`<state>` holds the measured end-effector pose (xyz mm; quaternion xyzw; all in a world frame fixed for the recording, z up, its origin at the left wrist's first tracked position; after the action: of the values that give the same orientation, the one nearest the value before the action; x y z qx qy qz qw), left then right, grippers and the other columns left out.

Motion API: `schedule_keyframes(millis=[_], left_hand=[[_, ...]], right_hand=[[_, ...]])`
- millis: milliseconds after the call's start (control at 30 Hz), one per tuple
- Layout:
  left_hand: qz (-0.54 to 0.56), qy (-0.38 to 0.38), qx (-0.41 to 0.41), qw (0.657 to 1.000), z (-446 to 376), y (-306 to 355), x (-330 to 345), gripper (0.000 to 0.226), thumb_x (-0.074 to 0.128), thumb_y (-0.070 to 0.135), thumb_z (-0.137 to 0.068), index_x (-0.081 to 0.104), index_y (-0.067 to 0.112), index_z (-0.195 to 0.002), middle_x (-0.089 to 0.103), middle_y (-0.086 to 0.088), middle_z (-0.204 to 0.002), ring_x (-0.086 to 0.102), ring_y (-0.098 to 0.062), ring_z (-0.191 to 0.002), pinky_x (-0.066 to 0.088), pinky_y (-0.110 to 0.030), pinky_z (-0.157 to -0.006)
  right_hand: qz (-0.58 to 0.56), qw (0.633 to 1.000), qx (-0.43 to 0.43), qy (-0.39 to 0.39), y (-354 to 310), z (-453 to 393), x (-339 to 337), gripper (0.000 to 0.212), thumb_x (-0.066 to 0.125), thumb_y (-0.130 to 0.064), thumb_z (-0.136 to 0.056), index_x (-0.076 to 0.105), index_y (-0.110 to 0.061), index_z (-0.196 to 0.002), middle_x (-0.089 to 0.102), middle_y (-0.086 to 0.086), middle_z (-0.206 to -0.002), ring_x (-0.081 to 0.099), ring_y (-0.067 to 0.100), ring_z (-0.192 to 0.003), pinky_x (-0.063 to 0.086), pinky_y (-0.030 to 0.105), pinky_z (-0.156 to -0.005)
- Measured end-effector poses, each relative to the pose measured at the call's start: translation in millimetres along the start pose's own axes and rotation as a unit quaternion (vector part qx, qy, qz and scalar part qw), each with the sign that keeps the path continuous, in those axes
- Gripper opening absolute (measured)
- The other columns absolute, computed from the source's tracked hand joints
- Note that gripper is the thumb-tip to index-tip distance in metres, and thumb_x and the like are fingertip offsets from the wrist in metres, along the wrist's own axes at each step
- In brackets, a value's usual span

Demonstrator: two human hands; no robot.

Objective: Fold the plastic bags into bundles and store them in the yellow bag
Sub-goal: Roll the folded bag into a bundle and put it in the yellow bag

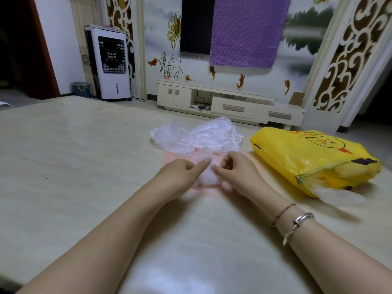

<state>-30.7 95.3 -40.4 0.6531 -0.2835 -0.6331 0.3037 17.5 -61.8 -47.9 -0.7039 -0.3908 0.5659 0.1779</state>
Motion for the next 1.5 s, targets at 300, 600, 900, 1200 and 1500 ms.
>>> schedule_keyframes(millis=[300,600,900,1200,1500], left_hand=[[-0.004,0.001,-0.003,1.0,-3,-4,0,0.017,0.065,0.017,-0.082,0.061,0.01,-0.067,0.036,-0.002,-0.054,0.031,-0.015,-0.047,0.021,-0.024,-0.045],[0.12,-0.057,0.015,0.991,-1,-5,-8,0.029,0.078,0.024,-0.078,0.056,0.016,-0.06,0.053,0.002,-0.059,0.045,-0.009,-0.053,0.034,-0.019,-0.056],[0.133,-0.071,0.07,0.986,10,7,-9,0.054,0.079,0.025,-0.054,0.057,0.019,-0.103,0.063,0.004,-0.102,0.047,-0.004,-0.058,0.042,-0.017,-0.06],[0.12,0.013,-0.023,0.992,-8,-6,-2,0.01,0.063,0.024,-0.089,0.06,0.016,-0.094,0.061,-0.008,-0.067,0.051,-0.022,-0.053,0.036,-0.022,-0.046],[0.095,0.056,-0.055,0.992,-13,-5,0,0.005,0.061,0.017,-0.088,0.061,0.014,-0.084,0.057,-0.003,-0.057,0.049,-0.014,-0.047,0.034,-0.019,-0.043]], right_hand=[[-0.009,0.986,-0.146,-0.075,-12,18,-9,0.029,0.051,-0.019,-0.071,0.057,-0.028,-0.097,0.056,-0.01,-0.107,0.047,0.007,-0.107,0.035,0.017,-0.09],[0.147,0.967,-0.188,-0.093,-14,26,-5,0.029,0.053,-0.031,-0.074,0.059,-0.027,-0.102,0.058,-0.009,-0.1,0.044,0.014,-0.101,0.039,0.034,-0.092],[0.03,0.984,-0.108,-0.141,-12,25,-11,0.007,0.063,-0.023,-0.077,0.068,-0.023,-0.081,0.062,-0.006,-0.076,0.054,0.009,-0.075,0.041,0.026,-0.067],[-0.125,0.99,0.019,-0.056,-3,10,-10,0.01,0.067,-0.018,-0.086,0.058,-0.015,-0.089,0.062,0.004,-0.072,0.057,0.016,-0.066,0.048,0.038,-0.066],[-0.019,0.997,0.032,-0.064,-6,3,-1,0.007,0.066,-0.016,-0.085,0.061,-0.014,-0.089,0.059,-0.001,-0.081,0.053,0.015,-0.075,0.039,0.02,-0.059]])
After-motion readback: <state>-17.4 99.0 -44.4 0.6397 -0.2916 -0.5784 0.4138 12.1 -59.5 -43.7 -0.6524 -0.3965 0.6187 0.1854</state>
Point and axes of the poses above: each hand's wrist, its own z-axis away from the middle knuckle, its own x-axis out of the palm, y = z × x, the point moved 3 cm from there along -z, towards the middle knuckle
